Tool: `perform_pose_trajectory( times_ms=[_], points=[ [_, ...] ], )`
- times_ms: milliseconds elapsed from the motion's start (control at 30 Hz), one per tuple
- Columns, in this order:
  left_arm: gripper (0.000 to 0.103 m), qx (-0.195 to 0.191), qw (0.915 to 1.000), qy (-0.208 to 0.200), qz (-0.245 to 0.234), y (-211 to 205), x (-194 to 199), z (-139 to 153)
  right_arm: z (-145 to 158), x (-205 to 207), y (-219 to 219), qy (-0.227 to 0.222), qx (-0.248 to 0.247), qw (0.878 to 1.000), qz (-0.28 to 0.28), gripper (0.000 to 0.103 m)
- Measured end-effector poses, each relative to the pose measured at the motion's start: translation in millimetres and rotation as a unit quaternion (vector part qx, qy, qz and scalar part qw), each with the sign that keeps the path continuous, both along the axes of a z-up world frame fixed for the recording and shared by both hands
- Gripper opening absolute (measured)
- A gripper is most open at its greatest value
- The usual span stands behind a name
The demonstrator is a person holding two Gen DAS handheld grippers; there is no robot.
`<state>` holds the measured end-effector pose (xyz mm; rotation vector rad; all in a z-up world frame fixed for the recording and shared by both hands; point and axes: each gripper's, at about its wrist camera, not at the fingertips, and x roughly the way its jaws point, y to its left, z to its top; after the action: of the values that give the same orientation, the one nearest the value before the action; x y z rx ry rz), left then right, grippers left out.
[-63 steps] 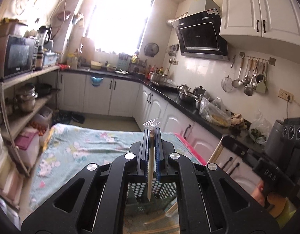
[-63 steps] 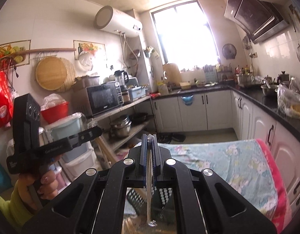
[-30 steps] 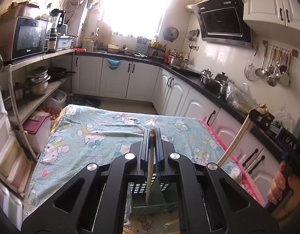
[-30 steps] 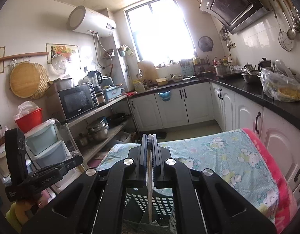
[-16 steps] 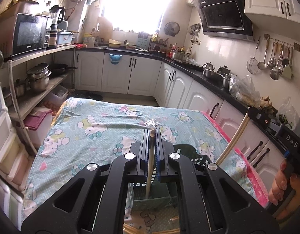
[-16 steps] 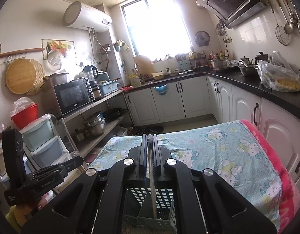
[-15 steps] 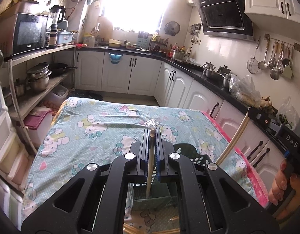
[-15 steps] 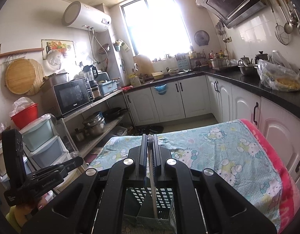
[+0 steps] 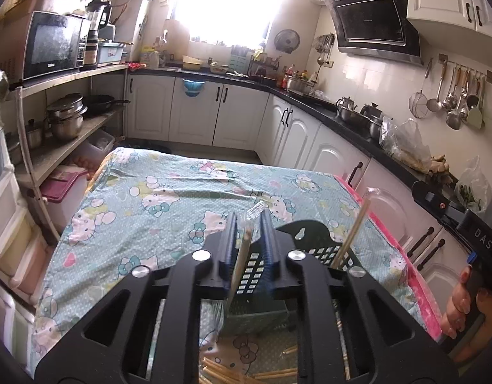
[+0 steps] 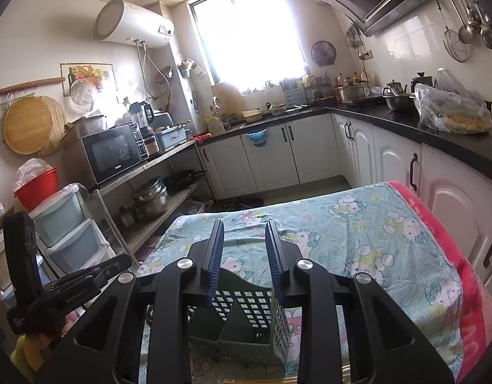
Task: Organize utensils
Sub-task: 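Open the left tool to release the chopstick into the caddy, then lower the left tool to the chopstick pile and grasp another chopstick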
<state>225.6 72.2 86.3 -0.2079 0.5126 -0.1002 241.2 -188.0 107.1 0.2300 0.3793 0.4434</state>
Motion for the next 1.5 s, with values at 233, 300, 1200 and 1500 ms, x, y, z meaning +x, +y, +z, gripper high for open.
perform_pose_trajectory(
  times_ms=[233, 300, 1200, 1500],
  points=[
    [0.04, -0.003, 1.0, -0.002, 0.007, 3.4, -7.9, -1.5, -6.6, -3.8, -4.9, 0.01, -0.002, 1.0, -0.003, 0.035],
    [0.047, -0.005, 0.9999, -0.003, 0.01, 4.2, -10.2, -1.5, -8.8, -4.9, -6.0, 0.013, -0.002, 1.0, -0.003, 0.037],
    [0.092, -0.035, 0.9991, -0.019, 0.015, 10.4, -46.4, -5.1, -29.4, -36.5, -20.5, 0.029, -0.005, 1.0, -0.002, 0.063],
    [0.092, -0.04, 0.999, -0.012, 0.019, 10.9, -54.8, -13.3, -38.5, -43.7, -22.5, 0.039, -0.007, 0.999, 0.003, 0.065]
  ],
)
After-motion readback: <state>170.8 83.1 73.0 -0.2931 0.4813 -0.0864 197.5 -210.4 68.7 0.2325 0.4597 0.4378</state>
